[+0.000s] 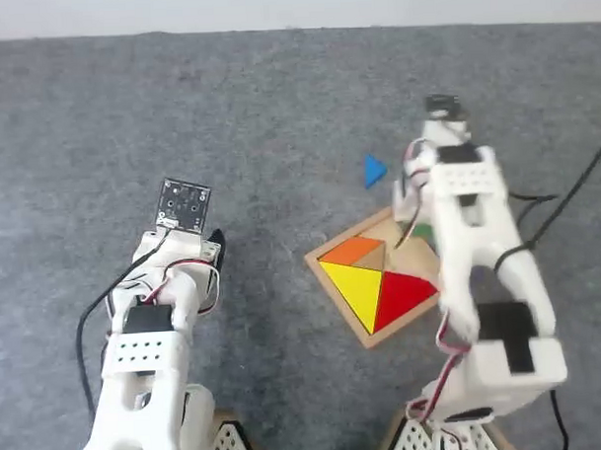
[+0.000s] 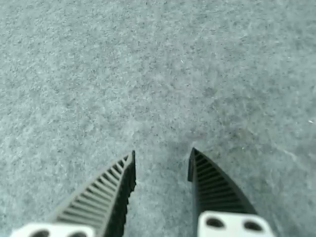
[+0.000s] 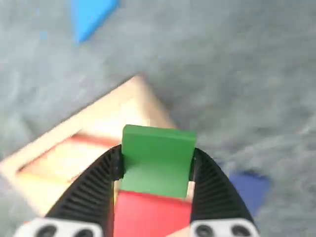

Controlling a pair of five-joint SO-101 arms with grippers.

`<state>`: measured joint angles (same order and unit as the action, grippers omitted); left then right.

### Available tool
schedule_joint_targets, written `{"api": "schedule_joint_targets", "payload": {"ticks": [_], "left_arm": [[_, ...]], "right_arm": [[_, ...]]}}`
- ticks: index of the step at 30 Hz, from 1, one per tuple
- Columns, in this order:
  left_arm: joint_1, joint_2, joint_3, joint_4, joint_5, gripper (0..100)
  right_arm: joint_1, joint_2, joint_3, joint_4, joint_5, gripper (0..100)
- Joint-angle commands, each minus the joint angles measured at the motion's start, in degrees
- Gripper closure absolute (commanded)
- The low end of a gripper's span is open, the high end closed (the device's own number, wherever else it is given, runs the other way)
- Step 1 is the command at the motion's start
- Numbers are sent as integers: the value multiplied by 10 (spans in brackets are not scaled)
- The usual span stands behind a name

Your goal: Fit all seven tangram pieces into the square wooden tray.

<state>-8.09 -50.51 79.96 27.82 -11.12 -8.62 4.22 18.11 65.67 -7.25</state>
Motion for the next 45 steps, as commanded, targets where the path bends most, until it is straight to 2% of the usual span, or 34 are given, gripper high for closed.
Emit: {"api": "schedule_joint_targets", "payload": {"ticks": [1, 10, 13, 17, 21, 33, 41, 45], "left_arm": [[4, 0, -6, -13, -4, 826], [4, 0, -6, -13, -4, 826], [4, 0, -6, -13, -4, 826], [4, 0, -6, -12, -4, 826], [4, 0, -6, -13, -4, 826], [4, 0, -6, -13, -4, 826], [4, 0, -6, -13, -4, 826], [4, 0, -6, -13, -4, 826]], "right_arm": [[-65, -69, 69, -40, 5, 966], [-73, -70, 114, -79, -15, 964], [-73, -70, 118, -82, -14, 932], [-48, -70, 120, -80, -14, 872], [-27, -70, 129, -83, -15, 872], [-66, -70, 147, -80, -12, 865], [-65, -71, 148, -69, 12, 715], [-65, -75, 148, -69, 11, 706]]}}
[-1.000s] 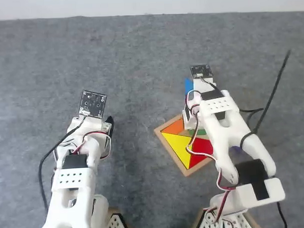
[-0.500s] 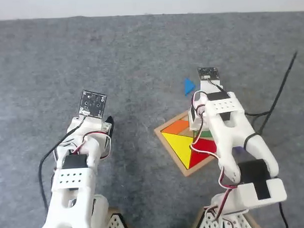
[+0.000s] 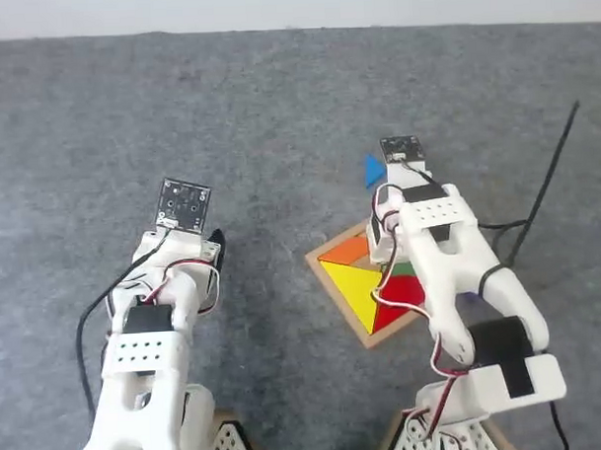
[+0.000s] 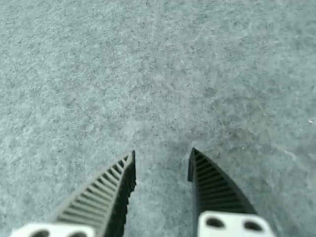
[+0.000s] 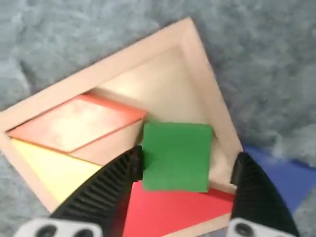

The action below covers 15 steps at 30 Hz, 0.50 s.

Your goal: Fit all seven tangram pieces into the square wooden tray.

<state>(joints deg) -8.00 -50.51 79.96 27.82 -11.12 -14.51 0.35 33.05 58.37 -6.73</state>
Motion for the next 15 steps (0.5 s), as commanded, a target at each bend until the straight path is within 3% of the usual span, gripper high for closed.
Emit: {"api": "schedule_joint_targets", "payload": {"ticks": [1, 9, 15], "left_arm": [[3, 0, -6, -13, -4, 826], [3, 0, -6, -13, -4, 826], [3, 0, -6, -13, -4, 826]], "right_arm": [[-6, -37, -2, 4, 6, 706], [56, -90, 11, 3, 1, 706], [59, -158, 55, -1, 4, 706]]}}
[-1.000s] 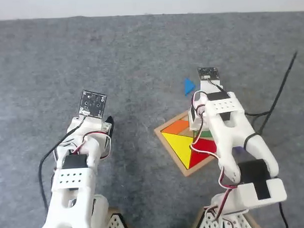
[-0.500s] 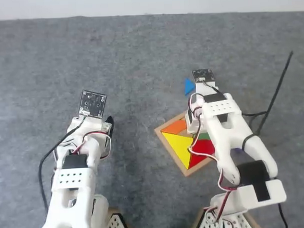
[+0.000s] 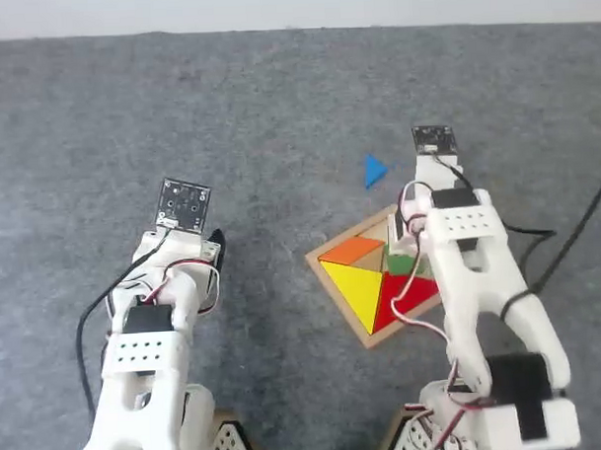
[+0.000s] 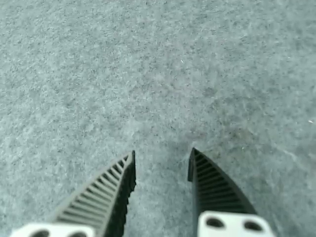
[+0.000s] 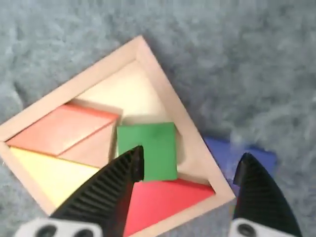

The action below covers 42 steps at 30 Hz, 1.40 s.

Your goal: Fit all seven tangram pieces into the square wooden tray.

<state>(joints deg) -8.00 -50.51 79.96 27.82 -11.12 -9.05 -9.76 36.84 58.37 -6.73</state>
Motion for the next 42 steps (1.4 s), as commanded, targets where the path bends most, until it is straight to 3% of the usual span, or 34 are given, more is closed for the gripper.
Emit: {"api": "schedule_joint_targets", "payload": {"ticks": [1, 10, 18, 28, 34, 37, 42], "left_arm": [[3, 0, -6, -13, -4, 826], [3, 0, -6, -13, -4, 826], [3, 0, -6, -13, -4, 826], [3, 0, -6, -13, -4, 826], [3, 0, -6, -13, -4, 826], [3, 0, -6, -13, -4, 826], [3, 0, -5, -13, -4, 826]], "right_arm": [[5, -58, 26, -1, 5, 706], [3, 22, 39, -15, 46, 706], [-48, 66, 1, -13, 41, 707], [74, -145, 23, 30, 51, 707], [164, -155, 19, 53, 142, 707], [162, -132, -9, 28, 144, 707], [94, -36, -127, 33, 140, 704]]}}
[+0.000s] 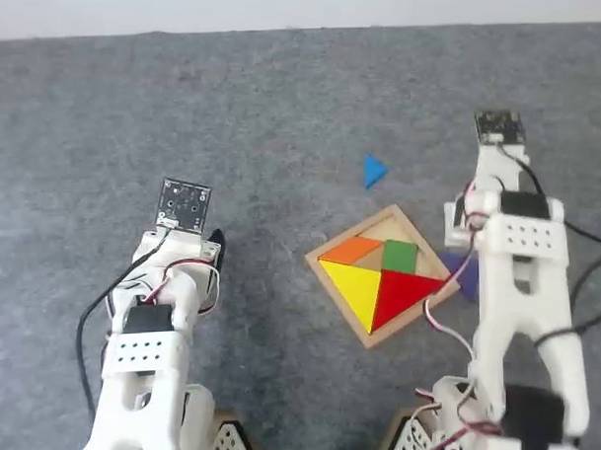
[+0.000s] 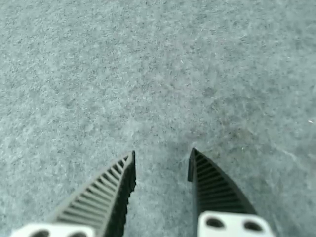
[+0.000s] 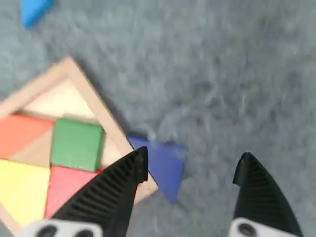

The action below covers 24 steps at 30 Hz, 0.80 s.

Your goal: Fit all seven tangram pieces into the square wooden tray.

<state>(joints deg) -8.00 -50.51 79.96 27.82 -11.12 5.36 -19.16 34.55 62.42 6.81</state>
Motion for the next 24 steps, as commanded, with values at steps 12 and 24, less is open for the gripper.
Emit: {"api": "schedule_joint_targets", "payload": {"ticks": [12, 24], "left_arm": [[3, 0, -5, -12, -4, 826], [3, 0, -5, -11, -4, 826]], "right_arm": [[-192, 456, -527, -18, -40, 704], [-224, 621, -682, -15, -4, 705]]}}
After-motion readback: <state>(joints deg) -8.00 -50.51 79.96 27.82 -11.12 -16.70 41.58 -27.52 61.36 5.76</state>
